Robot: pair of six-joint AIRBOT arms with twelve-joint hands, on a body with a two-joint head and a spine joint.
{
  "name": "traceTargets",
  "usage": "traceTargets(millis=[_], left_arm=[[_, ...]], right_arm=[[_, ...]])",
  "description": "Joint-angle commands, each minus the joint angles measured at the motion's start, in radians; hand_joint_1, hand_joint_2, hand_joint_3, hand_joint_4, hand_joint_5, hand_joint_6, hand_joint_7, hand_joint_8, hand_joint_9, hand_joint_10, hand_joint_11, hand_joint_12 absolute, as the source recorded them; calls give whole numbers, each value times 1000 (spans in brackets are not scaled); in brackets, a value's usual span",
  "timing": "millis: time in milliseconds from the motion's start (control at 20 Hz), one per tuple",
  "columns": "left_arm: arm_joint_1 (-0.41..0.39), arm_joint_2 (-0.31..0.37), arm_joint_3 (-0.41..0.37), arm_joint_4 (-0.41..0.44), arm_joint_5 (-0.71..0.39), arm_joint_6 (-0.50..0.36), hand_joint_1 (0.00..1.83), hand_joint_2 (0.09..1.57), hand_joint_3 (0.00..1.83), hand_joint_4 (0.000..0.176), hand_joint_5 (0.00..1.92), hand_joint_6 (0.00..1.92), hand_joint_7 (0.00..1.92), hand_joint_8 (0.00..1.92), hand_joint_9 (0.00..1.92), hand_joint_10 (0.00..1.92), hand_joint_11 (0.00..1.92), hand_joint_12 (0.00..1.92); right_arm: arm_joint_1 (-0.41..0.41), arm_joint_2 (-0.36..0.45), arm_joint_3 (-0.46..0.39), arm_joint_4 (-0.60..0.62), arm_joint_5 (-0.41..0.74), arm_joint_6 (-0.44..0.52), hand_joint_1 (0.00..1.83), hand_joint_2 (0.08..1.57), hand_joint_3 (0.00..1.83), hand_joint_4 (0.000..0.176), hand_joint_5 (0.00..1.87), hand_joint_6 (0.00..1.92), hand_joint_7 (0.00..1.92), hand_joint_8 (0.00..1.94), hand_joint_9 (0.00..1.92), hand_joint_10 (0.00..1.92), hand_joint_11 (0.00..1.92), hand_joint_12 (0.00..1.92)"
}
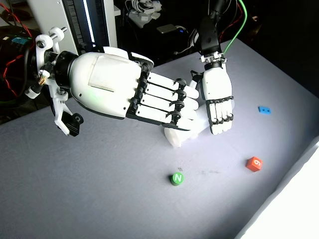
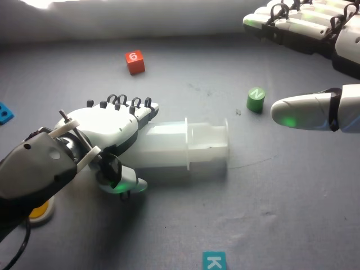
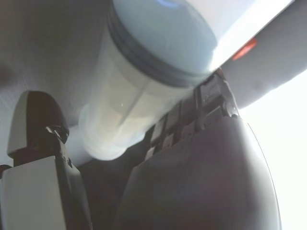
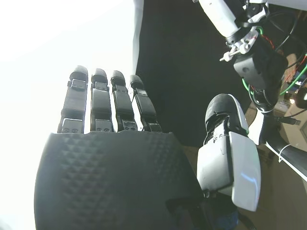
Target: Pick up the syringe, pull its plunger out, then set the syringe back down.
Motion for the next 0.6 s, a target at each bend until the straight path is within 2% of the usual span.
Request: traceTargets(millis=[0, 50, 300, 400, 500, 550], left_arm=[[-1, -10, 6, 40, -57, -3, 943, 1063, 15, 0, 54, 7, 111, 9, 81, 16, 0, 340], [5, -18, 13, 48, -60, -11, 950, 1067, 13, 0, 66, 8, 125, 8, 97, 16, 0, 386], [19, -40, 32, 60, -63, -22, 982, 1095, 11, 0, 202, 23, 300, 23, 297, 42, 0, 870], [22, -45, 36, 60, -65, -22, 1036, 1132, 13, 0, 372, 32, 507, 24, 497, 53, 31, 1138], [24, -48, 36, 60, -71, -22, 1029, 1148, 5, 0, 528, 36, 660, 20, 645, 58, 116, 1190], [26, -51, 36, 60, -73, -22, 1024, 1149, 3, 0, 629, 56, 781, 47, 753, 99, 175, 1248]], right_arm=[[10, 4, -1, 10, 132, 8, 0, 1150, 5, 0, 40, 13, 42, 13, 0, 0, 0, 0], [11, 4, -1, 10, 132, 8, 0, 1150, 5, 0, 48, 15, 52, 16, 2, 1, 0, 0], [11, 4, -1, 10, 136, 5, 0, 1149, 3, 0, 59, 15, 69, 15, 19, 7, 0, 0], [11, 4, -1, 10, 137, 2, 0, 1147, 2, 0, 70, 18, 78, 17, 29, 12, 0, 0], [11, 4, -1, 10, 137, 1, 0, 1156, 5, 0, 89, 22, 108, 24, 60, 23, 20, 9], [11, 4, -1, 10, 137, 0, 0, 1159, 2, 0, 106, 7, 126, 18, 87, 5, 3, 122]])
